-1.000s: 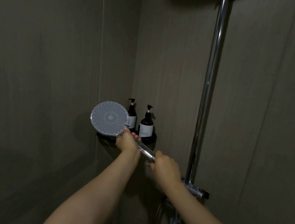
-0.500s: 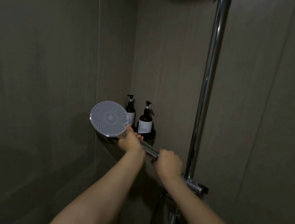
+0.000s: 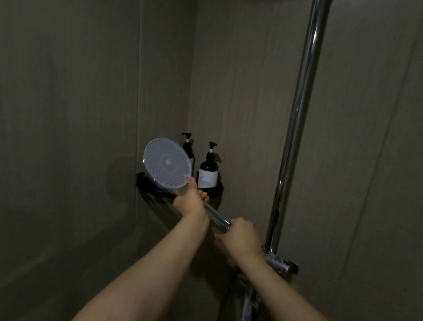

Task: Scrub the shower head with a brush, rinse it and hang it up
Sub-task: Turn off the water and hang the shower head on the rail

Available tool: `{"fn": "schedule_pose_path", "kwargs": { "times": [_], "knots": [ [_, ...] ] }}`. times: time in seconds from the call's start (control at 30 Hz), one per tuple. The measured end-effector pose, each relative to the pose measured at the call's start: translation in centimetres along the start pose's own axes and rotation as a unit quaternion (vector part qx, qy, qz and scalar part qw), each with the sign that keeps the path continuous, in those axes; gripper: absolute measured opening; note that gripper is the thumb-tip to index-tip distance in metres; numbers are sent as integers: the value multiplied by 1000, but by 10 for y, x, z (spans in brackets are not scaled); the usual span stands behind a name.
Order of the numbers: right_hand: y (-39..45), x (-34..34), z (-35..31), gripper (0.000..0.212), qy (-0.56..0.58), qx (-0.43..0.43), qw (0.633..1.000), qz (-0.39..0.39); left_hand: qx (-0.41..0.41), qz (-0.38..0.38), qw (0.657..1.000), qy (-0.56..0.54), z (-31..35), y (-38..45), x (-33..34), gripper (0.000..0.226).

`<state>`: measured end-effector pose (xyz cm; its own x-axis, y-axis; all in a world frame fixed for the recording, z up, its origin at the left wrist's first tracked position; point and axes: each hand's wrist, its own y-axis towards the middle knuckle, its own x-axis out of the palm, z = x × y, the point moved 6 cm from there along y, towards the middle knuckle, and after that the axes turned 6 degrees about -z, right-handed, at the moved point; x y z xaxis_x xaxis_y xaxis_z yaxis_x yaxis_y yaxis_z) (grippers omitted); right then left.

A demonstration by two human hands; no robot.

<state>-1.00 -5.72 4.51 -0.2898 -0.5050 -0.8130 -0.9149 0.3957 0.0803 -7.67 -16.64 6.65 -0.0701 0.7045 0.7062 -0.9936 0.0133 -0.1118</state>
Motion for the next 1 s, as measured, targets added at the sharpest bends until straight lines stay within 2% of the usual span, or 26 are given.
{"fn": "schedule_pose_path", "kwargs": {
  "times": [0.03, 0.1, 0.2, 0.33, 0.43, 0.57, 0.77, 0.9, 1.0],
  "knots": [
    [-2, -7, -1, 25, -52, -4, 998, 45, -15, 15, 1000, -21, -5, 0, -2, 17],
    [-5, -13, 1, 26, -87, 4, 995, 57, -52, -17, 997, -53, -14, -1, -2, 17],
    [-4, 4, 8, 28, 11, 25, 1000, 6, -78, -121, 988, -48, -14, -2, 5, 19],
    [-9, 16, 9, 33, 155, 25, 988, -5, -57, -220, 974, 17, -5, -3, 24, 26],
    [-15, 13, 3, 39, 226, 8, 970, -87, -61, -259, 964, 6, -3, -3, 29, 33],
    [-24, 24, 7, 19, 258, 17, 942, -215, -86, -316, 945, 18, -8, -9, 33, 37],
    [-15, 10, 10, 19, 284, -17, 930, -234, -79, -351, 931, 57, -3, -16, 52, 40],
    [-14, 27, 23, 25, 295, 16, 936, -192, -94, -360, 924, 88, -18, -15, 51, 36],
    [-17, 35, 29, 19, 323, 3, 910, -259, -96, -380, 909, 138, -30, -17, 52, 37]
  ]
}}
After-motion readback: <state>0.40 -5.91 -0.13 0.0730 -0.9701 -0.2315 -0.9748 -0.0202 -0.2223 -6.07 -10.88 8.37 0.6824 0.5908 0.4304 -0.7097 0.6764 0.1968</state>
